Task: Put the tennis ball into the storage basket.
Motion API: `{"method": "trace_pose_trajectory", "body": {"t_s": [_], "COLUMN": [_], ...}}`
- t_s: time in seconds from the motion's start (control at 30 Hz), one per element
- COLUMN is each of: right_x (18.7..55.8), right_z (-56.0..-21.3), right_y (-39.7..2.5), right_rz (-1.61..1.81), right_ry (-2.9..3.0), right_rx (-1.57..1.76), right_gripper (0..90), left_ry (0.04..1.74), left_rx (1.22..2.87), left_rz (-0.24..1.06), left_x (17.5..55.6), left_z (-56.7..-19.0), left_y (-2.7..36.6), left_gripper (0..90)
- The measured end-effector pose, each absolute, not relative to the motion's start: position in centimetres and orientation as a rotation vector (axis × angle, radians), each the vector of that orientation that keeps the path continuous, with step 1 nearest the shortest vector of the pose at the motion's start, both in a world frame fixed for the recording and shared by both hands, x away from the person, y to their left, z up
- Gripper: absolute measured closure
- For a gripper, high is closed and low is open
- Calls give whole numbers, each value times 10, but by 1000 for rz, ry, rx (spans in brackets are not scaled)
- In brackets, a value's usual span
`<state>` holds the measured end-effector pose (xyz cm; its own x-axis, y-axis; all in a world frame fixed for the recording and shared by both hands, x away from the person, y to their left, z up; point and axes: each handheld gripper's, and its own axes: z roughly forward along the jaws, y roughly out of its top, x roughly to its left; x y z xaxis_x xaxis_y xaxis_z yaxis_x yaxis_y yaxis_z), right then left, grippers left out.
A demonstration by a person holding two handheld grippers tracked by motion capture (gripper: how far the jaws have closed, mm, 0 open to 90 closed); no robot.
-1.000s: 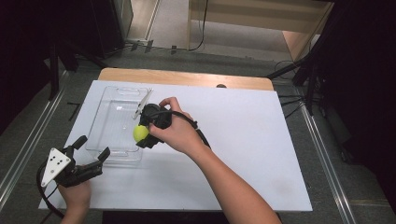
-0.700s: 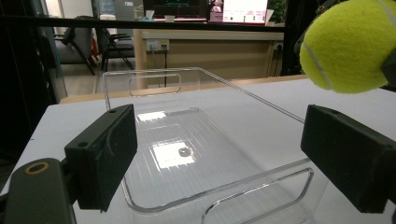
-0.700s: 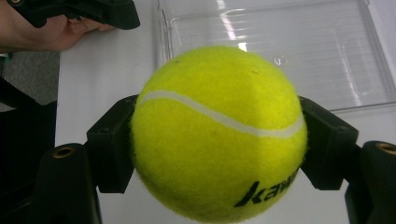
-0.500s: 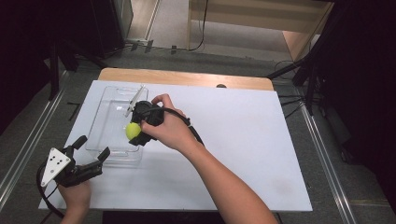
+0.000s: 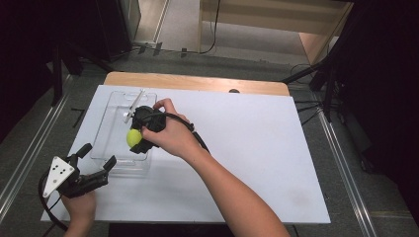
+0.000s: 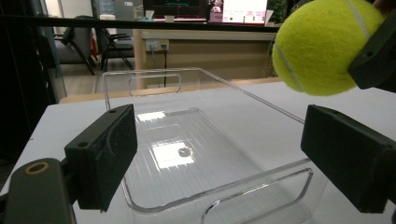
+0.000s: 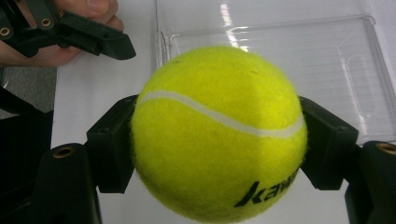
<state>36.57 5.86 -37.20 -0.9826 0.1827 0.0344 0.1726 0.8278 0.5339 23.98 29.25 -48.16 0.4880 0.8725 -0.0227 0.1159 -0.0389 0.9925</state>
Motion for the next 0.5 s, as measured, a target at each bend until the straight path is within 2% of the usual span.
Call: {"method": "trace_pose_trajectory", "body": {"t_s": [0.5], "right_x": [372], "right_z": [-389], "right_y": [73], "right_rz": [831], "right_ry": [3018], "right_rx": [293], "right_gripper": [235], "left_ry": [902], "left_rx": [1498], "left_rz": [767], "left_x": [240], "left_z": [-482], "left_y": [293], "left_gripper": [113]}}
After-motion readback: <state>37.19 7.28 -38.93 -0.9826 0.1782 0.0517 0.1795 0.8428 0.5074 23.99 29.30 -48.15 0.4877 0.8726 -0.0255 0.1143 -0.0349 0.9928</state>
